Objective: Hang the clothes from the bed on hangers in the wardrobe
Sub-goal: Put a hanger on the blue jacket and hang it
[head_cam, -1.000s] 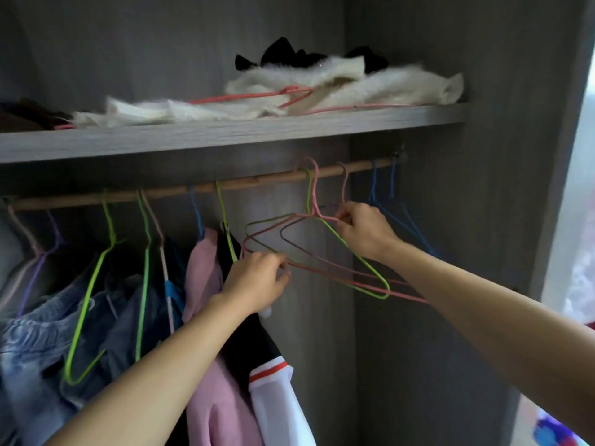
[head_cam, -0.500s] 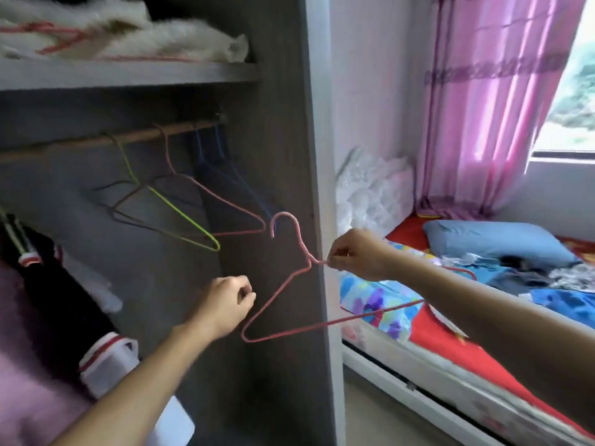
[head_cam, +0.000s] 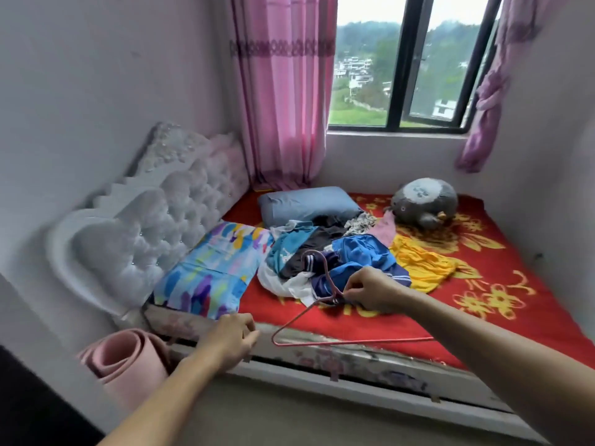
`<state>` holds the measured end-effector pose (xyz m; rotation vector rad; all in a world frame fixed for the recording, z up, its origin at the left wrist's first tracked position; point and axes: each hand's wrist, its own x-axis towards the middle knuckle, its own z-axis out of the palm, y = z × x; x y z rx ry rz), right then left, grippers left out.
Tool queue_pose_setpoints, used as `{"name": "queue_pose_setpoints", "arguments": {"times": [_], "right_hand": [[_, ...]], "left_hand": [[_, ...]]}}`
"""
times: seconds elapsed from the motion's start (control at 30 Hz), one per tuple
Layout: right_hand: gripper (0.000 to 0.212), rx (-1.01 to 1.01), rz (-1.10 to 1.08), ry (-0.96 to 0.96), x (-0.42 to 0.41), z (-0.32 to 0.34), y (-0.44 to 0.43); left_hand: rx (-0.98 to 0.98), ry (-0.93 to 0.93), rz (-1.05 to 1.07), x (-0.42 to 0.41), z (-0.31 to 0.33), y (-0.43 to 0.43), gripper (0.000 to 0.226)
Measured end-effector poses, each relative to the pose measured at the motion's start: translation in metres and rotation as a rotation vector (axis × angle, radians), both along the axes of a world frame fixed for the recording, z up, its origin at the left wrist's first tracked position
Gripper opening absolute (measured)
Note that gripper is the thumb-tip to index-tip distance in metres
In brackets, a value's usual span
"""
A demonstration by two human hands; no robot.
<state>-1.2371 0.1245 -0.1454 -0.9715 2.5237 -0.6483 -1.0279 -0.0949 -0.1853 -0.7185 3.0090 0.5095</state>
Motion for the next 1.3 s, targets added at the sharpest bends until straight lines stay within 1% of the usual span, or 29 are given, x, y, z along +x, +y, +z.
{"name": "queue_pose_setpoints", "arguments": {"times": [0.1, 0.17, 0.23, 0.3, 0.37, 0.47, 0.63, 0.73, 0.83, 0.93, 1.07, 1.23, 1.3], "right_hand": [[0.013, -0.064, -0.121, -0.101, -0.049, -0.017, 0.047], [0.011, -0.133, -0.202, -0.145, -0.077, -0.027, 0.07], [0.016, -0.169, -0.294, -0.167, -0.105, -0.041, 0.088], [0.023, -0.168, -0.392, -0.173, -0.135, -0.06, 0.101], [0.027, -0.15, -0.459, -0.185, -0.168, -0.077, 0.11], [0.027, -0.13, -0.55, -0.213, -0.222, -0.096, 0.114], [0.028, -0.047, -0.712, -0.169, -0.311, -0.111, 0.108], [0.031, 0.116, -0.746, -0.097, -0.348, -0.119, 0.107], [0.027, 0.25, -0.781, -0.038, -0.378, -0.134, 0.104], [0.026, 0.275, -0.814, -0.009, -0.422, -0.161, 0.103], [0.021, 0.288, -0.776, -0.027, -0.499, -0.216, 0.1], [0.032, 0.355, -0.72, -0.038, -0.602, -0.297, 0.095], [0.028, 0.416, -0.706, -0.056, -0.632, -0.331, 0.094]], "left_hand": [[0.049, -0.065, -0.067, -0.06, -0.01, 0.027, 0.014], [0.038, -0.093, -0.11, -0.098, -0.017, 0.035, 0.015], [0.02, -0.126, -0.163, -0.134, -0.025, 0.037, 0.016], [0.015, -0.153, -0.206, -0.172, -0.034, 0.035, 0.017], [0.028, -0.168, -0.243, -0.213, -0.046, 0.028, 0.017], [0.071, -0.193, -0.277, -0.276, -0.066, 0.013, 0.018], [0.084, -0.252, -0.356, -0.375, -0.086, -0.013, 0.014], [0.073, -0.289, -0.394, -0.428, -0.098, -0.023, 0.015], [0.073, -0.342, -0.416, -0.465, -0.115, -0.024, 0.017], [0.094, -0.383, -0.429, -0.5, -0.14, -0.026, 0.016], [0.121, -0.454, -0.398, -0.54, -0.169, -0.029, 0.016], [0.107, -0.54, -0.357, -0.59, -0.205, -0.032, 0.017], [0.096, -0.575, -0.362, -0.617, -0.223, -0.033, 0.017]]}}
